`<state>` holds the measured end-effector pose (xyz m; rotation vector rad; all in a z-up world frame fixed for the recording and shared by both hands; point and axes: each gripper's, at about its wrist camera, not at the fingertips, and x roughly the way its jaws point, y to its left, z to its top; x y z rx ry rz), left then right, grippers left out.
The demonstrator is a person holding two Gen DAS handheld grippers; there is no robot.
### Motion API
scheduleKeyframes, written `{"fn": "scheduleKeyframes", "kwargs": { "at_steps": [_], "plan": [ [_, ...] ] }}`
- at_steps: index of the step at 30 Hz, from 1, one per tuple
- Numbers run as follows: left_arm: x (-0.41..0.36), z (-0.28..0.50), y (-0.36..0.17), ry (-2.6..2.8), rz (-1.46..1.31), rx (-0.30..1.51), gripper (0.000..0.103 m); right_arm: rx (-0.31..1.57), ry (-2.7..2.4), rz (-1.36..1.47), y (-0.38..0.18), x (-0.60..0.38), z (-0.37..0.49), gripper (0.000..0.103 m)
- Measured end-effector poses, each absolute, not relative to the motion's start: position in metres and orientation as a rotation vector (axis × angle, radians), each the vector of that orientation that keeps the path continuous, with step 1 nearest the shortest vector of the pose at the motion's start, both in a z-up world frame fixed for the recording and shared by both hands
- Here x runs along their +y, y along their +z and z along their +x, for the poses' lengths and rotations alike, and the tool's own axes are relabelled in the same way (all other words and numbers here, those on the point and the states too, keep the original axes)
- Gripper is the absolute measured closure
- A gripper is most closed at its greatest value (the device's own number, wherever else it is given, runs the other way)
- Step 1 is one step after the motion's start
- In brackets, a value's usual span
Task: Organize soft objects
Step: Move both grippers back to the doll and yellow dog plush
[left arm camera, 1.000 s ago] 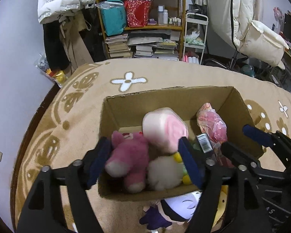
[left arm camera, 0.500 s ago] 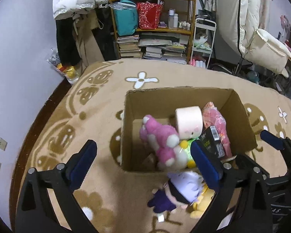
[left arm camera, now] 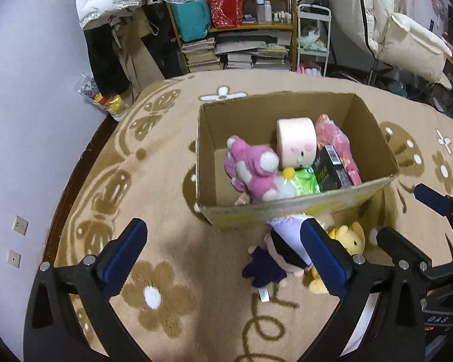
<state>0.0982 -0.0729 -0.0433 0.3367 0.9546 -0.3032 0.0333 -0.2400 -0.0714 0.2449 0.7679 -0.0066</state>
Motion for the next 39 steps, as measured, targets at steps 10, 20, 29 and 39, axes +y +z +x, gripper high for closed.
{"fn": "scheduleKeyframes", "kwargs": {
  "at_steps": [10, 20, 29, 39],
  "plan": [
    [-0.075, 0.091, -0.057, -0.318, 0.355, 1.019, 0.002, 0.794, 0.018, 0.220, -0.081, -0.224, 0.019, 0.001],
    [-0.082, 0.097, -0.077, -0.357, 0.357, 1.088, 0.002, 0.860, 0.029, 0.223, -0.110, -0.218, 0.020, 0.001],
    [-0.103, 0.100, -0.101, -0.417, 0.401, 1.153, 0.002, 0.945, 0.039, 0.266, -0.134, -0.226, 0.033, 0.001],
    [-0.114, 0.115, -0.122, -0.457, 0.372, 1.226, 0.002, 0.998, 0.053, 0.291, -0.153, -0.229, 0.043, 0.001]
  ]
}}
